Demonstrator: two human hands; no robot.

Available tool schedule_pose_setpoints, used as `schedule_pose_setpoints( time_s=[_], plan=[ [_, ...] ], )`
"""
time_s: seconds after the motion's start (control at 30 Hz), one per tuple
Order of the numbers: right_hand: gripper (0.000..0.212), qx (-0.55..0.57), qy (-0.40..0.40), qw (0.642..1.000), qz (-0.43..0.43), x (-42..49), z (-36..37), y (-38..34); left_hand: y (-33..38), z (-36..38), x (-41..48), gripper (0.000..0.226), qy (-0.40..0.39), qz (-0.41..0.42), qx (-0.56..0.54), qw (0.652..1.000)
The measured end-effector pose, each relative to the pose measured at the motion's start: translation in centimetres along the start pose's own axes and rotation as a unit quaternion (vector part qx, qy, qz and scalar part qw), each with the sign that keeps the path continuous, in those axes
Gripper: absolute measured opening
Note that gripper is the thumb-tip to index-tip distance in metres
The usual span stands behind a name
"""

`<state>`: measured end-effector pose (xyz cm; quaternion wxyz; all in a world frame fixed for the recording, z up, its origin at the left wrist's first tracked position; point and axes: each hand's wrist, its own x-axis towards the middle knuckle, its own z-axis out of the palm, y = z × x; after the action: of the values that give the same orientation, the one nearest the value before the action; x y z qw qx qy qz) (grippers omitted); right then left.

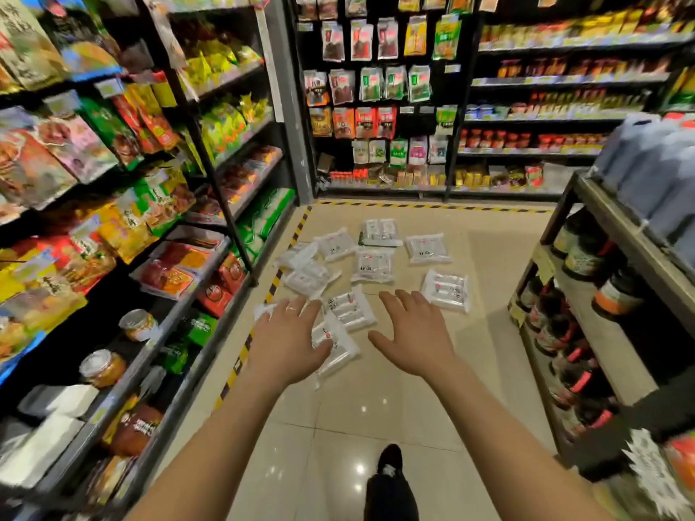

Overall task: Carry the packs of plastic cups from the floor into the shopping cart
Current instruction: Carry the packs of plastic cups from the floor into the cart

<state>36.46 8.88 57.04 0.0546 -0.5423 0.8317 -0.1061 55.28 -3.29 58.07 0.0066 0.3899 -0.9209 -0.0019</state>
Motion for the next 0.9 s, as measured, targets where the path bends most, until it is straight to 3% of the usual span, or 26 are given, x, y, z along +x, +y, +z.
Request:
schedule_pose_setpoints(
  time_s=[0.07, 0.17, 0.27, 0.6, 0.77, 0.9],
  plan=[
    [0.096, 0.006, -0.004, 1.0, 0.014, 6.1, 1.6, 1.1, -0.9, 1.3, 6.3, 0.081, -0.005, 0.004, -0.001, 1.0],
    [0.079, 0.02, -0.031, 0.999, 0.034, 14.7, 3.2, 2.6, -2.7, 2.5, 15.6, 0.083, -0.022, 0.009, -0.003, 1.0],
    [0.076, 0.027, -0.043, 0.998, 0.047, 21.6, 4.5, 3.6, -4.5, 3.6, 23.3, 0.082, -0.033, 0.02, 0.0, 0.999],
    [0.077, 0.078, -0.065, 0.982, 0.159, 36.9, 11.4, 5.4, -12.7, 10.5, 42.0, 0.088, -0.109, 0.073, -0.029, 0.991],
    [0.079, 0.125, -0.056, 0.947, 0.29, 42.6, 19.0, 3.9, -18.3, 18.1, 50.8, 0.095, -0.186, 0.172, -0.025, 0.967],
    [0.079, 0.146, -0.041, 0.911, 0.384, 46.1, 26.0, 1.8, -21.8, 24.4, 57.5, 0.087, -0.216, 0.251, -0.015, 0.943]
  ],
)
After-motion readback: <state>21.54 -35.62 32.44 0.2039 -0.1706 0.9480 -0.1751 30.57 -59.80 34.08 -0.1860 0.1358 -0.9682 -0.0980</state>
